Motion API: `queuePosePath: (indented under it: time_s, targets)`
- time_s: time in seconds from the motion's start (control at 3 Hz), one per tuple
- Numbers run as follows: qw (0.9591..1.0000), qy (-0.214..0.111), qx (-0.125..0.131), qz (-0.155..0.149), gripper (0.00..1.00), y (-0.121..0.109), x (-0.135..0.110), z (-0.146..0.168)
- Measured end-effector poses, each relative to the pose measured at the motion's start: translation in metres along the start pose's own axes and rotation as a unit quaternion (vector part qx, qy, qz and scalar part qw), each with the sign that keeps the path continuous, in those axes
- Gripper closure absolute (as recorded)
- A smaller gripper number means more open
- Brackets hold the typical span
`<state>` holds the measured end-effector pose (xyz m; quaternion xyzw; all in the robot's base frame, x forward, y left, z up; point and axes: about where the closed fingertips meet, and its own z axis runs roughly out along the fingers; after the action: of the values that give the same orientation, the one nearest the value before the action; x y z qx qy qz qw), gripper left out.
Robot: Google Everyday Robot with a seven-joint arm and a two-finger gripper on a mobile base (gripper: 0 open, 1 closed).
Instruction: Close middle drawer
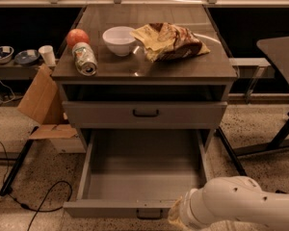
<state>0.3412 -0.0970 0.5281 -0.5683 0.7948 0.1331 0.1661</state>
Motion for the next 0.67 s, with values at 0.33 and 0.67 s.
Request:
queuePosePath:
  time_s: [0.33,0.67]
  targets:
    - [0.9998,-0.004,-0.001,0.02,1.0,0.002,0.014,0.039]
    - [0.9995,0.002,-0.005,0.03,1.0,0.002,0.029,0.07]
